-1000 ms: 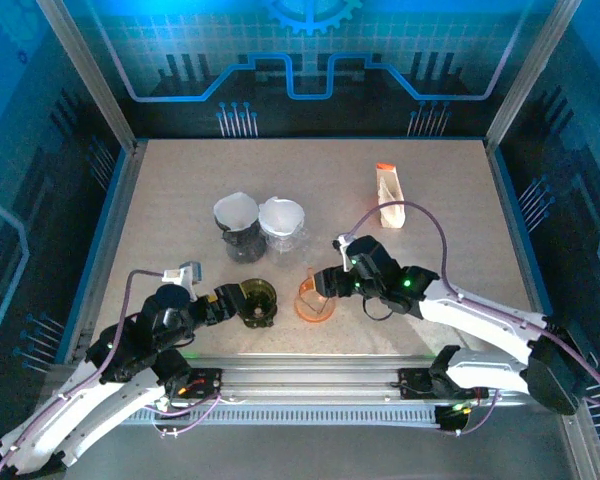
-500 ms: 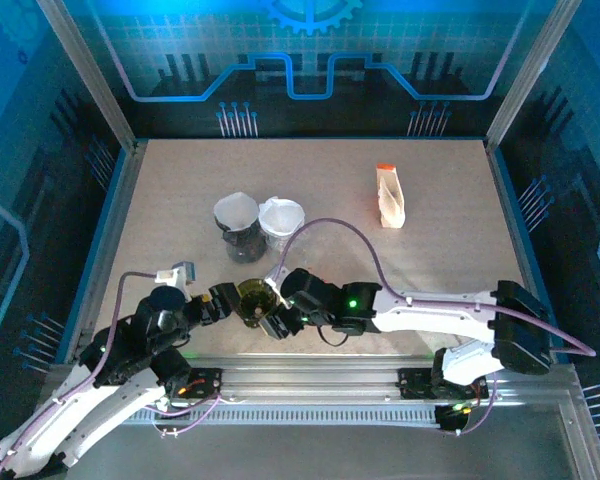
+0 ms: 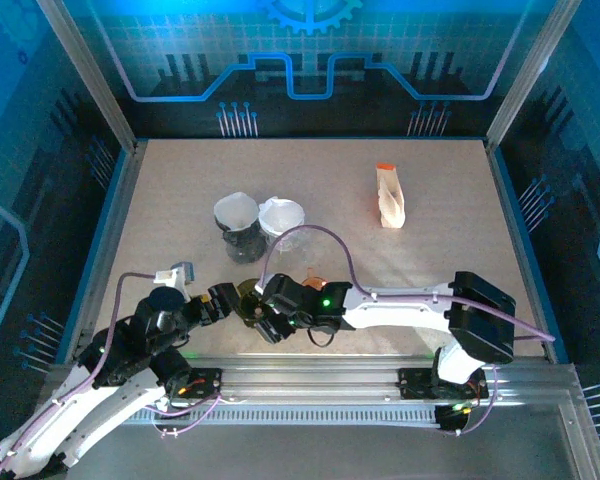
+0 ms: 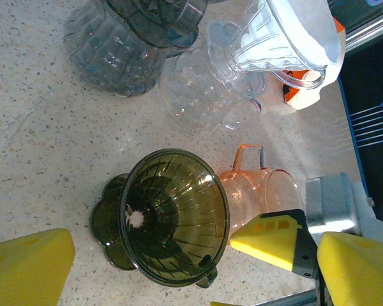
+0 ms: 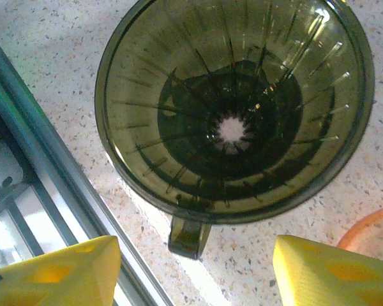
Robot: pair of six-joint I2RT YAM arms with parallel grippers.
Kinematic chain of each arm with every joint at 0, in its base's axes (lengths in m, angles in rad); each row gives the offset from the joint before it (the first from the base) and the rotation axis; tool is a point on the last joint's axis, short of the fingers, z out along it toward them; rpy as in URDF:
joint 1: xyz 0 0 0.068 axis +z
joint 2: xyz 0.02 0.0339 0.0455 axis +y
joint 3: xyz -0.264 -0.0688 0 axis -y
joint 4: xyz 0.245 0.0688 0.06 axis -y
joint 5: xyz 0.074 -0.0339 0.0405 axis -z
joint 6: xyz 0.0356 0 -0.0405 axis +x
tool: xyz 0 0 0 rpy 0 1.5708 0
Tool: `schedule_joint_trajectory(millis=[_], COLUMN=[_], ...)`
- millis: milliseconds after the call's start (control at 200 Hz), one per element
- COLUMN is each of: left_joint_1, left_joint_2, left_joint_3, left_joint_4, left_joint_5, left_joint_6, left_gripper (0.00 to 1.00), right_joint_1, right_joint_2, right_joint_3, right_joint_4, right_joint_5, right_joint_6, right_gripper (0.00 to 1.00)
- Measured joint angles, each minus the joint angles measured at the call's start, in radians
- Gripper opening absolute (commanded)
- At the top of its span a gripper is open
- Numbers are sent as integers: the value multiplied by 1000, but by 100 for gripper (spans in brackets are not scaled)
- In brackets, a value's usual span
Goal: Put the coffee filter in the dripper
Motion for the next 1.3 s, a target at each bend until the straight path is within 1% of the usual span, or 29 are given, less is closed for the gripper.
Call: schedule_joint_trajectory(millis=[75,270,580,690,921,1036,1301], left_joint_1=[0,0,0,0,0,0,0], left_joint_2=[0,0,0,0,0,0,0], left_joint_3=[0,0,0,0,0,0,8], left_joint_4=[0,0,0,-1,-3,-3,-8], left_joint_5=[0,0,0,0,0,0,-9], left_joint_6=[0,0,0,0,0,0,1], left_gripper=[99,99,99,99,99,99,99], right_joint_1=[0,0,-2,-2,-1,1,1], right_joint_2=[21,63,71,71,70,49,-111], right_joint_3=[11,25,26,26,19,-9,-75], right_joint_4=[-2,-3,5,14,36,58,79], right_joint_5=[0,1,2,2,1,1,-15], right_joint_6=[-1,-1,-17,-20,-28,-32,-31], right_gripper=[60,48,22,15,7,5,3])
